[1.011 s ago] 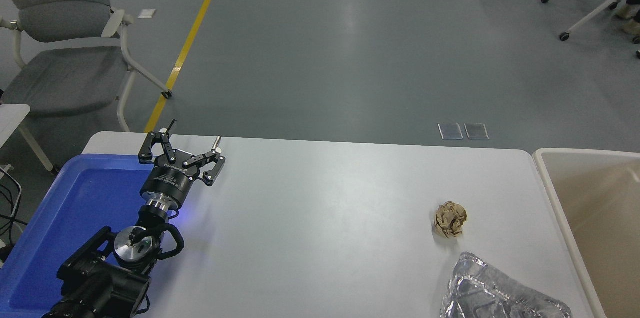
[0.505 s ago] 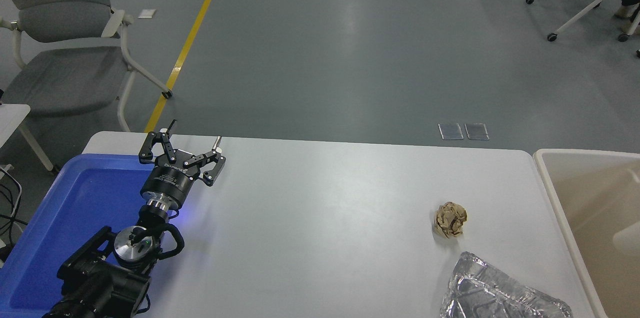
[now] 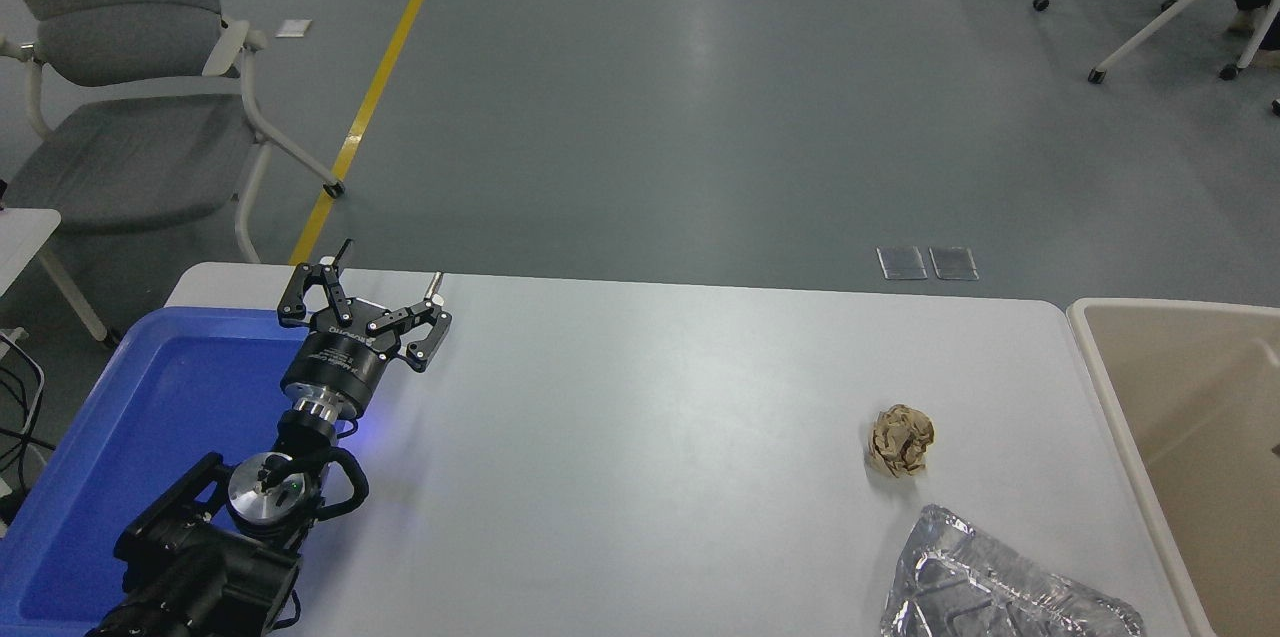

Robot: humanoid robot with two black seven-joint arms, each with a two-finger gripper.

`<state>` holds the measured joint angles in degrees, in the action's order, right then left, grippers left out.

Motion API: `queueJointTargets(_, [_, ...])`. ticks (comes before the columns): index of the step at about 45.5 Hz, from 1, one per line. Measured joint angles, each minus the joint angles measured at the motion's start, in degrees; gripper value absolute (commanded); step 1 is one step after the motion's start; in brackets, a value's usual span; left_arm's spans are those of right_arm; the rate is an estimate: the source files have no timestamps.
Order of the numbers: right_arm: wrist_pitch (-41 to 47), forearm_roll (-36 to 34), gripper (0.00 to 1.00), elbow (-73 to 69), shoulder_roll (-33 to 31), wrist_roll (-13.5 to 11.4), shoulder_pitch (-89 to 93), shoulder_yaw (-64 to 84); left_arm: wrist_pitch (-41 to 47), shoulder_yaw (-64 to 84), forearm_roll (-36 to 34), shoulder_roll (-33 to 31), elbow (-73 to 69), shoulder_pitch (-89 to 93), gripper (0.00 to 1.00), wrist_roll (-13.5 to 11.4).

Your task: Pick up paper cup place in dustbin

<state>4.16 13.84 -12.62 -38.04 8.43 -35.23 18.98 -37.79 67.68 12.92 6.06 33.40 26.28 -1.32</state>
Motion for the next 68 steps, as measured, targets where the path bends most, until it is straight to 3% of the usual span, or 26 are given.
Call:
queueJointTargets(12, [0.4, 0.8, 1.0, -15.1, -13.8, 0.0, -12.0, 2.3, 0.0, 0.0, 0.0, 0.0, 0.0, 0.0, 0.99, 0.0])
queueJointTargets(25, [1.3, 1.6, 1.0, -20.3, -18.8, 0.0, -32.5, 14.6, 0.0, 0.0, 0.0, 0.0, 0.0, 0.0, 0.99, 0.0])
queueJointTargets(34, [3.8, 1.8, 1.0, -21.2, -16.1, 0.0, -45.9, 21.7, 0.0, 0.0, 0.0, 0.0, 0.0, 0.0, 0.99, 0.0])
queueJointTargets(57, [18.2, 1.7, 1.0, -22.9, -1.1, 0.0, -70.0, 44.7, 0.0, 0.0, 0.0, 0.0, 0.0, 0.0, 0.99, 0.0])
queueJointTargets(68, [24.9, 1.8, 1.0, -33.7, 1.8, 0.0, -78.5, 50.5, 0.0, 0.0, 0.0, 0.0, 0.0, 0.0, 0.99, 0.0])
